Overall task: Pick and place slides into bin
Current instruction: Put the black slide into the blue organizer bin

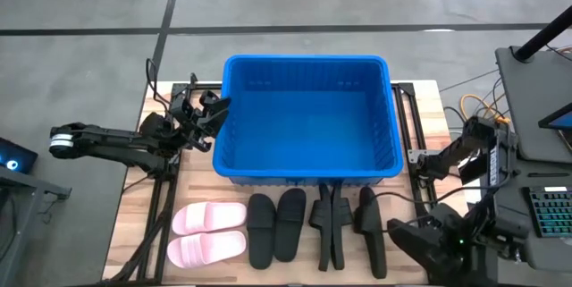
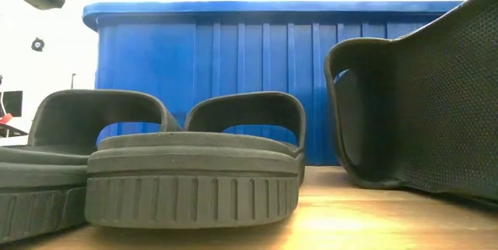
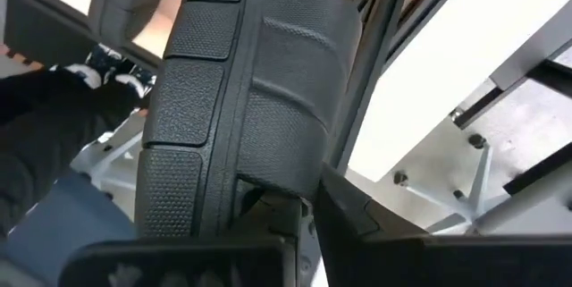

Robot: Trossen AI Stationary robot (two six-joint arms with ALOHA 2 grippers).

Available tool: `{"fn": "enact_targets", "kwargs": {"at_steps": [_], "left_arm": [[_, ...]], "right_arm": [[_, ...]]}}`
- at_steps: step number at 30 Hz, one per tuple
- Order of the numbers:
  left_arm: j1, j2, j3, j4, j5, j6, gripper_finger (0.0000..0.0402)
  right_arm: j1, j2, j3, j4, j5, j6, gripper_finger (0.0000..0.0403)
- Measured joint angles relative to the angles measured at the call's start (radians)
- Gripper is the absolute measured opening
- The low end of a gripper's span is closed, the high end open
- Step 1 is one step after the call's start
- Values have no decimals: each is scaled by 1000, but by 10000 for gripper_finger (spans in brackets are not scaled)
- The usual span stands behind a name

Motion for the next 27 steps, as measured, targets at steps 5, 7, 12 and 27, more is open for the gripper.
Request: {"fn": "enact_targets", "kwargs": {"at_steps": [5,7,12,27], "left_arm": [[0,0,1,0,0,0,195],[0,0,3,1,0,0,195],[0,0,3,1,0,0,195],[0,-1,2,1,2,-66,195]], "right_arm": [[0,-23,1,2,-106,-7,12],[0,-43,1,1,-114,-6,12],[0,-87,19,-2,-29,-4,12],[-1,-210,92,0,749,-79,12]]}}
